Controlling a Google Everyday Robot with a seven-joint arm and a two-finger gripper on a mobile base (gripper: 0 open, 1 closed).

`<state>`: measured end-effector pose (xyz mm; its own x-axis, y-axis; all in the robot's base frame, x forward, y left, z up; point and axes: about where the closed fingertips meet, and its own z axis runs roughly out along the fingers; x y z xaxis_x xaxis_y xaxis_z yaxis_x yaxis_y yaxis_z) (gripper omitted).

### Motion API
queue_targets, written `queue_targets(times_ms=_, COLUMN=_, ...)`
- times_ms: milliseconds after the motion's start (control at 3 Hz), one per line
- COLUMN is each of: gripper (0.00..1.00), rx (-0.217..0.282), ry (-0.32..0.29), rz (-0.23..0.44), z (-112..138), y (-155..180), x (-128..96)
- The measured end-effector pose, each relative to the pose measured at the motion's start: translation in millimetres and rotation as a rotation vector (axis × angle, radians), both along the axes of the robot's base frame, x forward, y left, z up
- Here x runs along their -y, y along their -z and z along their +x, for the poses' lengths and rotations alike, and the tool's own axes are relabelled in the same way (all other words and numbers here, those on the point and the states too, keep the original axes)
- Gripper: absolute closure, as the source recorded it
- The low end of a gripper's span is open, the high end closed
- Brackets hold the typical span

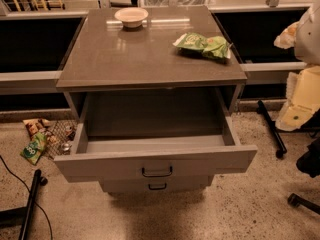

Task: Place green jalapeno chip bag into top drawer

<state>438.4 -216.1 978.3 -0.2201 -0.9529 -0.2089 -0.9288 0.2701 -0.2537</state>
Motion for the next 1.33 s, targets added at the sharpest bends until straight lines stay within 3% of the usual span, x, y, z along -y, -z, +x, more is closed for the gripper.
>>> queue_targets(times_ms=333, gripper=0.0, rx=0.009, ry=0.002, rz=0.003, z=2, y=-1, x=0)
queue_targets(times_ms=1000, gripper=0.0, rx=0.096, ry=0.026, rz=0.114, z=62, y=20, x=-2)
queue_targets(times_ms=1333, gripper=0.0, rx=0.101, ry=0.027, rz=0.121, z=64, y=21, x=-3)
